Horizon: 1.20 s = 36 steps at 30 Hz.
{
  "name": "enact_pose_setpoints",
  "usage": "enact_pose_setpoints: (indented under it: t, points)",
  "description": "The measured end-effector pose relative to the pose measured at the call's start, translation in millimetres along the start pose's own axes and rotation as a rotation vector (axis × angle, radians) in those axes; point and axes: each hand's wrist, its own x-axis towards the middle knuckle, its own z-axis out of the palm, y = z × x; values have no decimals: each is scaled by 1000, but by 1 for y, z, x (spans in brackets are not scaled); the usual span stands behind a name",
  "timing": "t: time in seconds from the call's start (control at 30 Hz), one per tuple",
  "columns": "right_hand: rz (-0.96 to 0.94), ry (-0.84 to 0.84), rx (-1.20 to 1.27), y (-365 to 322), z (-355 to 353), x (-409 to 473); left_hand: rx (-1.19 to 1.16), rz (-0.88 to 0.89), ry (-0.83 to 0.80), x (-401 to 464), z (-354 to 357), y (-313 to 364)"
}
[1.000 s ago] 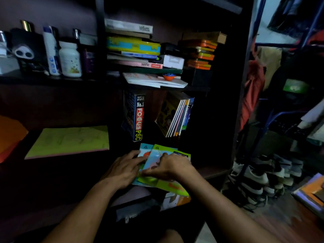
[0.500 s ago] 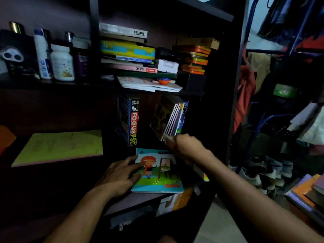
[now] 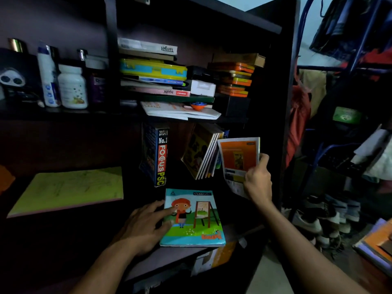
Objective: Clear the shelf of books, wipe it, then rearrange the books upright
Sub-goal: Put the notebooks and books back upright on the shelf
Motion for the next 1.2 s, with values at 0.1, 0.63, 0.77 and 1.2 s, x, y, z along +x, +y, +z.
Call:
enact_pose_setpoints:
  t: [0.1,0.63,0.77,1.2]
  points:
    - [14,16,-26,11,9,-8,10,-6,-5,2,2,-2]
    - [-87,-98,3,-1,38,28,0,-7,6,0,0,0]
    - [-112,-138,61,1,59,31,-6,-13,3,1,3,-2]
    - [33,-160,232,28,134,27,-10,3,13,2,4,-6]
